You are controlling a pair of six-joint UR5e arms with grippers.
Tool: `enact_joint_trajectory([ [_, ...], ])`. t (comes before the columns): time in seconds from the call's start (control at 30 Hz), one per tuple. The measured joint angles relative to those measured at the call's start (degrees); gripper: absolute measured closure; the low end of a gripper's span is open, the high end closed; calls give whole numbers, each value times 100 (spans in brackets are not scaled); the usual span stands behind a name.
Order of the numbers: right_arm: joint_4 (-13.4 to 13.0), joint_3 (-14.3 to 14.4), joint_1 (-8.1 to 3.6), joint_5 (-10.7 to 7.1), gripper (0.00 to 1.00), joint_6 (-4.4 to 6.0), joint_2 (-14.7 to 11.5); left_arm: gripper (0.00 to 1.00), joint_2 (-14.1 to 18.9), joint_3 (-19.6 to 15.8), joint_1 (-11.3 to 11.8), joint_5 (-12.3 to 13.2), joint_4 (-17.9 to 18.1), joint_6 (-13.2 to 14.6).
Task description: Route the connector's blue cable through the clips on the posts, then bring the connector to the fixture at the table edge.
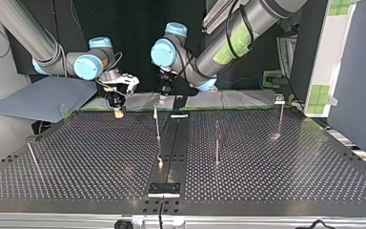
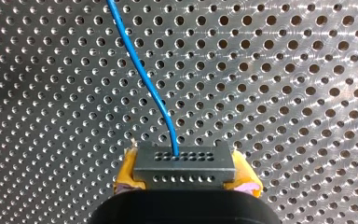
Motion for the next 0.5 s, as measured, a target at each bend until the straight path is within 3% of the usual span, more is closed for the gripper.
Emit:
enact_joint_trajectory([
  [0.5,-7,2,4,-26,100,10,-1,2,4,-72,-43,-7,75,-25],
])
